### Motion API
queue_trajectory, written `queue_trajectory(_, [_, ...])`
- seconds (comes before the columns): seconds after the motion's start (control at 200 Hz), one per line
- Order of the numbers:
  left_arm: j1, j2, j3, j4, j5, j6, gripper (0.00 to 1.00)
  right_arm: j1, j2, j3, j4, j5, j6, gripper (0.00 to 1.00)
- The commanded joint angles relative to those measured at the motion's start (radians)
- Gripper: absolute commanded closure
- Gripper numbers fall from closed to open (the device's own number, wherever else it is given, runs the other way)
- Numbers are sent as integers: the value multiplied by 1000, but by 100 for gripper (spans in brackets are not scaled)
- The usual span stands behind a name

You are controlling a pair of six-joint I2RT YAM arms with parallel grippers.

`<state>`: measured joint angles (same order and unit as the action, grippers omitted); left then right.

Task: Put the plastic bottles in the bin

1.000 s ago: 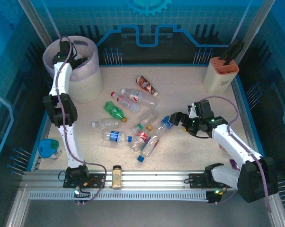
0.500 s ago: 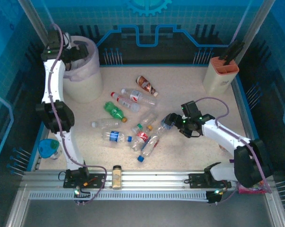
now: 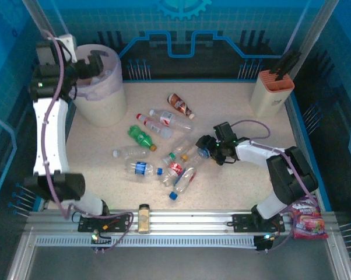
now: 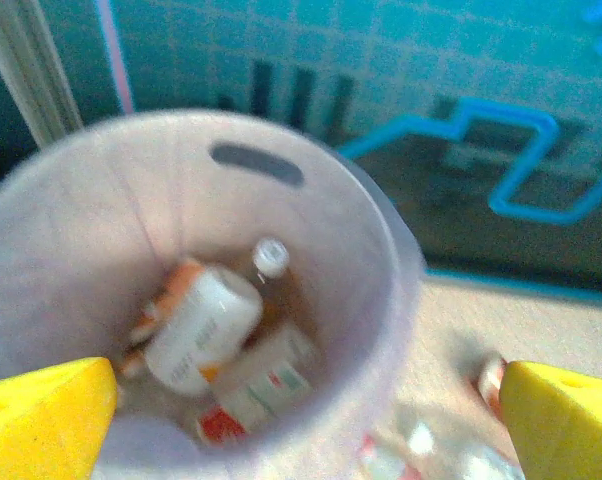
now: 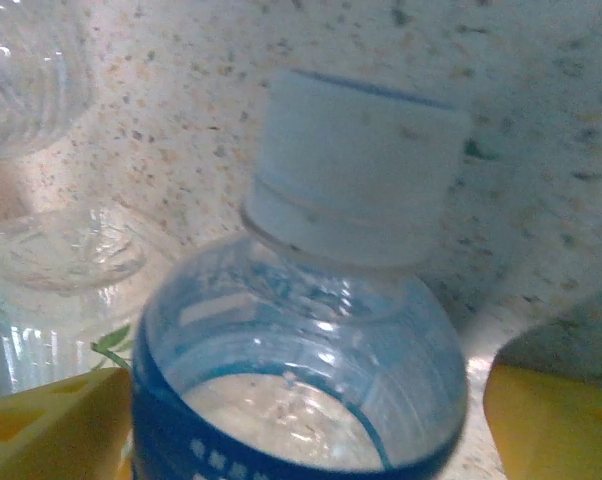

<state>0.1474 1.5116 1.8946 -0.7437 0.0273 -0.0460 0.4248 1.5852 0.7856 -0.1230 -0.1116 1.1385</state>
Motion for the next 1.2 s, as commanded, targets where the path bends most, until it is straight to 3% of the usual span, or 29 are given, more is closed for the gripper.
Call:
queue_trajectory(0.0, [-119, -156, -196, 49, 4, -30, 1, 9, 34, 33, 41, 16, 27, 16])
queue_trajectory(0.28, [-340, -442, -700, 214, 117, -321, 1, 4, 75, 125, -7, 20, -19, 32])
queue_trajectory(0.43, [-422, -444, -860, 316, 155, -425, 1, -15, 43, 151, -26, 21, -48, 45])
queue_trajectory(0.55, [-457, -406, -943, 451, 215, -521, 1, -36, 8, 185, -70, 14, -83, 46])
queue_trajectory(0.675, [-512, -331, -974, 630, 296, -604, 1, -52, -55, 226, -115, -3, -186, 51])
queue_trajectory(0.911, [-645, -114, -919, 871, 456, -669, 1, -97, -100, 342, -171, -243, -374, 53])
queue_trajectory(1.196, [-726, 64, -845, 1038, 486, -739, 1, -97, -96, 391, -116, -409, -350, 53])
